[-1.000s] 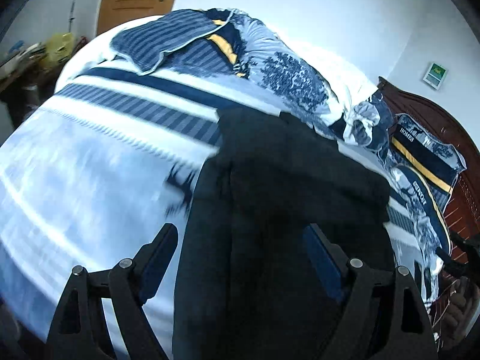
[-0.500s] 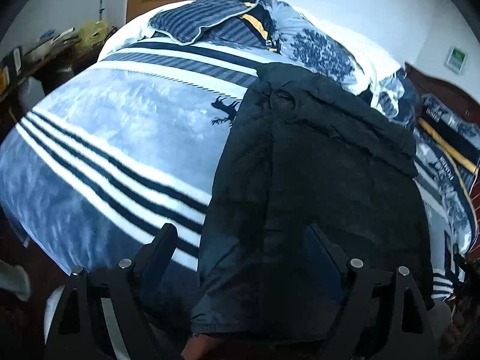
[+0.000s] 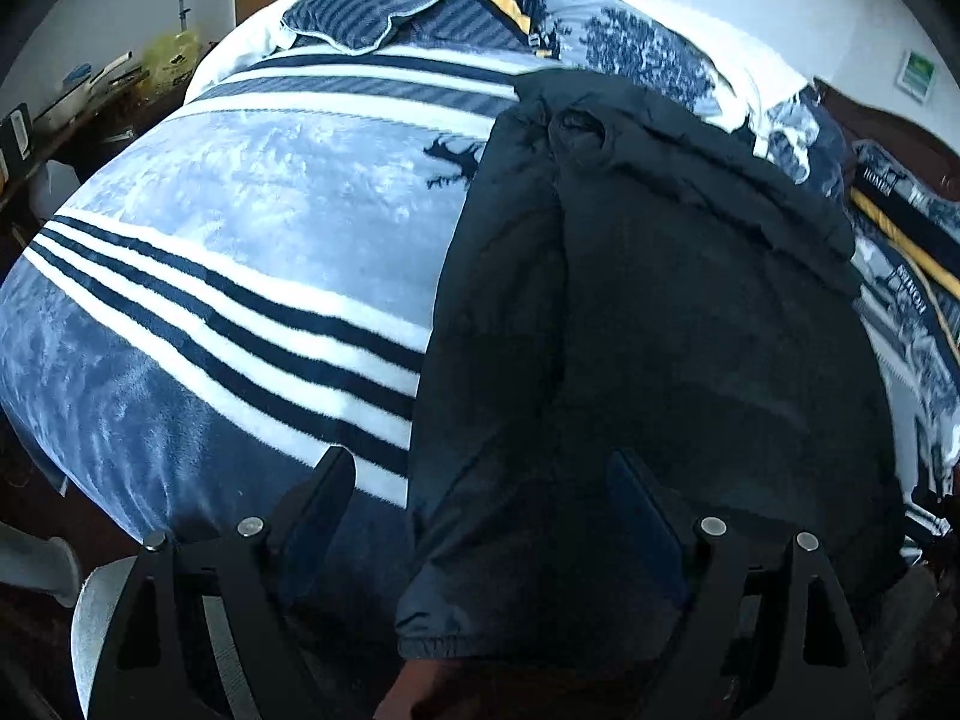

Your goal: Fold large clothes

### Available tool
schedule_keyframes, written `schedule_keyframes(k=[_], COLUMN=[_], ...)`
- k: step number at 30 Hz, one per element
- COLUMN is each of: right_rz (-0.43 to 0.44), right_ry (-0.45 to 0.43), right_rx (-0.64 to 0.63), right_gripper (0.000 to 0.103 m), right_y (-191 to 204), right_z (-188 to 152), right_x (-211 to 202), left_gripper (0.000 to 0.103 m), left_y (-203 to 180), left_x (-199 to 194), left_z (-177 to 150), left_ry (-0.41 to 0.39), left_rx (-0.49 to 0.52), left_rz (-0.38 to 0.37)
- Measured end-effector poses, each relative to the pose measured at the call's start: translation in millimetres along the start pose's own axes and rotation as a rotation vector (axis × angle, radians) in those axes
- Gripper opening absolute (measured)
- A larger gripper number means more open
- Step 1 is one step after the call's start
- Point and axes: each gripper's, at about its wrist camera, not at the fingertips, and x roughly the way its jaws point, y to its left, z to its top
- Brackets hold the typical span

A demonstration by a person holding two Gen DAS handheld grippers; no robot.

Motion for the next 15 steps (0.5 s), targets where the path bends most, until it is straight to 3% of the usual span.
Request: schedule_keyframes(k=[2,5,6,7,10,13,15], right_rz=[-0.022,-0.059,-0.089,-0.104,-0.117,-0.134,-0.122], right_ry=[0.048,0.122,0.145,0.16,0.17,0.101,0.034], right_rx=[-0.027,-0.072,-0.089,-0.099,-0.121,-0.139,-0.107], right_gripper=[0.07,0.043,0.034,0.028,0.007,0.003,0.002], right_y=[5.7,13.3,16.1,18.0,23.4,28.4,26.0], right_z=[-4.3,-8.6,-9.7,-9.7,-9.8,-10.3,-10.7], right_x=[10.9,27.6,33.0,36.4,40.5,26.3,5.9], left_gripper=[0.086,0.085,0.077,0.056,0.016,0.004,0.003], left_y=[0.5,-2.8,-3.7,-4.9,-3.3,1.2,5.2], left_x=[8.9,20.6,23.6,27.1,28.8,7.3,-12.7], left_z=[-0.7,-1.7,-1.7,-2.6,-5.7,-4.8,-6.6], left_ry=[0.041,0.095,0.109,0.126,0.146,0.093,0.06], left_rx=[0.001,0.007,0.009,0.013,0.004,-0.019,-0.036], left_rz=[0.0,-0.035,-0.045,-0.049,-0.085,-0.127,-0.155])
